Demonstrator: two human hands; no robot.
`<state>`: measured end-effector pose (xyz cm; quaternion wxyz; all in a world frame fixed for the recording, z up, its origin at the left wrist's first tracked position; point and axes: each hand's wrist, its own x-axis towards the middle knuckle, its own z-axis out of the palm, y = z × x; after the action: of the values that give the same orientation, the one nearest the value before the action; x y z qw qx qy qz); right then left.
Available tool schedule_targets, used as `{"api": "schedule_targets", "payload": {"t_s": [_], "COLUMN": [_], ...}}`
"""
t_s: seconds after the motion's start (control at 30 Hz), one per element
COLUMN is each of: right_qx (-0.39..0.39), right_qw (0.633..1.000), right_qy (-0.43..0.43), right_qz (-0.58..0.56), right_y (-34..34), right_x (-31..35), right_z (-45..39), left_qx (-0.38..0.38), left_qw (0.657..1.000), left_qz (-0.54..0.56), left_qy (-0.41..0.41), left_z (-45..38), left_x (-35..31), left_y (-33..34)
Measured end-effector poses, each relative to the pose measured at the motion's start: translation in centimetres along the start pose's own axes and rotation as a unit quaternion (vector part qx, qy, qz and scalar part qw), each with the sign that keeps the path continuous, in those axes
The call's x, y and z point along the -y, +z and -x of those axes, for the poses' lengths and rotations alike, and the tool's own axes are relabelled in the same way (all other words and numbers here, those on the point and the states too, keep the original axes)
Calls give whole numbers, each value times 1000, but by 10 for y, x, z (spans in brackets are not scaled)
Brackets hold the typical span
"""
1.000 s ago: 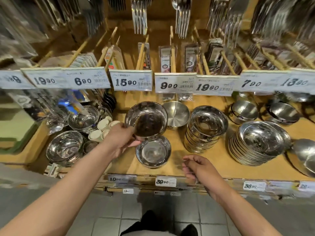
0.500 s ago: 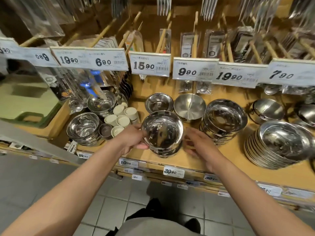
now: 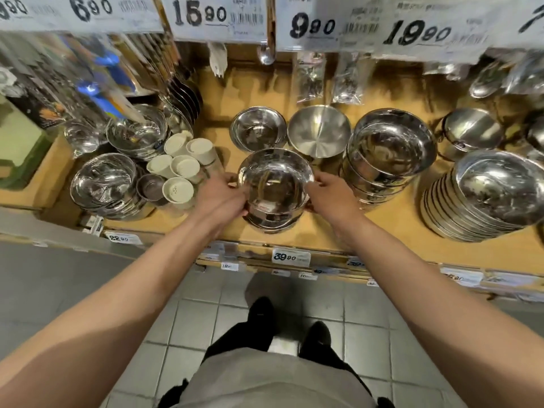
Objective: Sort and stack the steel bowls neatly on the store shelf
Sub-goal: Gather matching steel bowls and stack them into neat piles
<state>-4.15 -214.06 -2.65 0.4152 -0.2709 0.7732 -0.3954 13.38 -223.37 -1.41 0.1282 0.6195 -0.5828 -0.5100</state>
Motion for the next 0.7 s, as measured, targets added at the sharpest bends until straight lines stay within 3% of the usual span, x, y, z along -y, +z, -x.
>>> {"api": "schedule_targets", "payload": {"t_s": [0.1,0.33,0.57,0.7], "right_qx": [-2,4,27,33], "right_qw": [999,979,971,983], "right_qy": [-33,-109,-143,-111], "right_qz": [28,173,188,142], "right_y": [5,6,0,8], "right_x": [-3,-8,-20,-32], "right_z": [-1,-14,-7,10], "left_qx": [-41,-98,-138,-183], "left_qw": [999,991,984,980], "left_qz": [-15,82,106,77], "left_qy": [-3,-42,-37,-17], "left_z": [10,20,27,24], "left_x": [8,29,33,37], "left_y": [8,35,45,31]}}
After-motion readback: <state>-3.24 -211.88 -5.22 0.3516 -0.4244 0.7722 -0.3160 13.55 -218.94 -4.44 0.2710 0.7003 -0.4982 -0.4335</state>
